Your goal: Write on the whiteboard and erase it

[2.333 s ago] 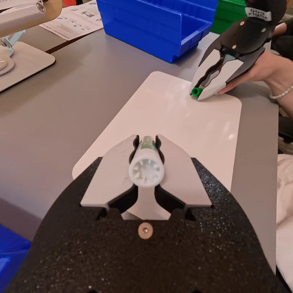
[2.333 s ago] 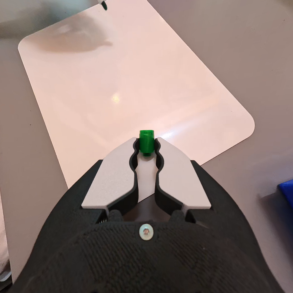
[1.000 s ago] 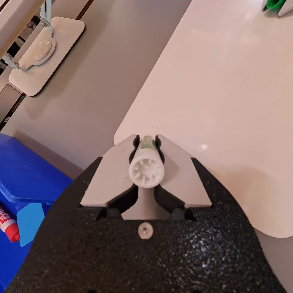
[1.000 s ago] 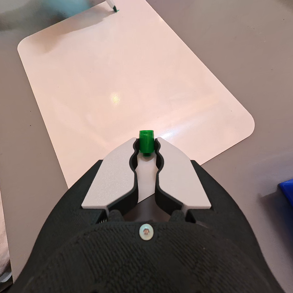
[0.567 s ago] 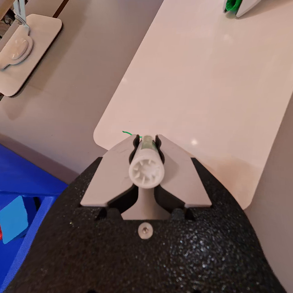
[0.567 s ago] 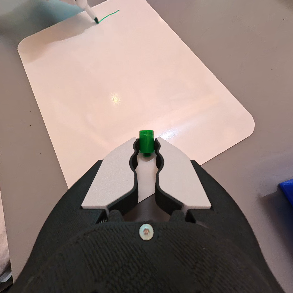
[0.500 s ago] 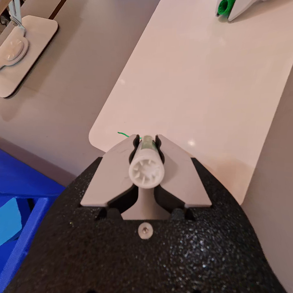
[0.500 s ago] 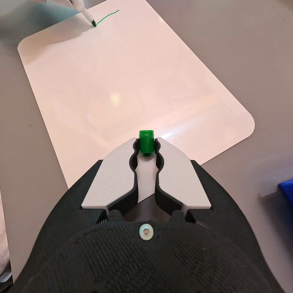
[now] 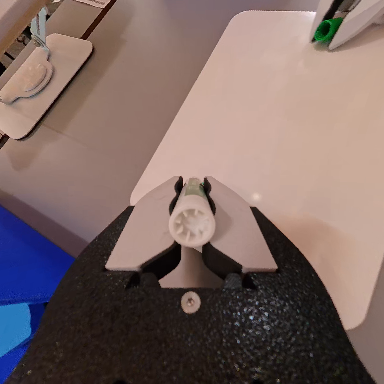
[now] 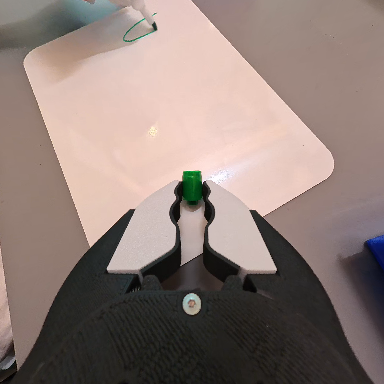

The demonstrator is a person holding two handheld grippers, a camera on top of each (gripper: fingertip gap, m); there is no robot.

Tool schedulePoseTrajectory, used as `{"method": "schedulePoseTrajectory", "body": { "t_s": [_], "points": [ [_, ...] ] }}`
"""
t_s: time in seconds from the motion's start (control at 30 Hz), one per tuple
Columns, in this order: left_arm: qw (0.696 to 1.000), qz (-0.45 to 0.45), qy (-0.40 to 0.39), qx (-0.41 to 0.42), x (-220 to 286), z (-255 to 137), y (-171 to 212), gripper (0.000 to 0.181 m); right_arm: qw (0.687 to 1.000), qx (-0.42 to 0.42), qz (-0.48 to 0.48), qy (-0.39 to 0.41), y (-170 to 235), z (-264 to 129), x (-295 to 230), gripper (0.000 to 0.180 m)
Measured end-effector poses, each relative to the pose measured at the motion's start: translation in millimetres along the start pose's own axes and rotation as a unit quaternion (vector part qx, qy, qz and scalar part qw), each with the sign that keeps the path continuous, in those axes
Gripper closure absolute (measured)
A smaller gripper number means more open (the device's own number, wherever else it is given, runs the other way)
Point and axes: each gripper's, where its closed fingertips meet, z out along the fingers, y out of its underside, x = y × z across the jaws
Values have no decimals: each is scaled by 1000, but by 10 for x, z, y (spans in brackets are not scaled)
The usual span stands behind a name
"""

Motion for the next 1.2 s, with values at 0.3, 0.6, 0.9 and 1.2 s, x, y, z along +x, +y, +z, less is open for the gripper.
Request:
{"method": "schedulePoseTrajectory", "body": {
  "t_s": [0.3, 0.6, 0.9, 1.2],
  "points": [
    [1000, -8, -8, 10, -109, 28, -35, 162, 1000, 0, 0, -1, 0, -1, -1, 161],
    [999, 0, 36, 6, 187, -129, -38, 162, 1000, 0, -1, -1, -1, 0, -2, 160],
    [999, -5, 34, -1, 182, -97, 3, 161, 1000, 0, -1, -2, 0, -1, -3, 161],
    [1000, -6, 28, -2, 195, -98, 11, 162, 1000, 0, -1, -2, 0, -1, -4, 161]
  ]
}}
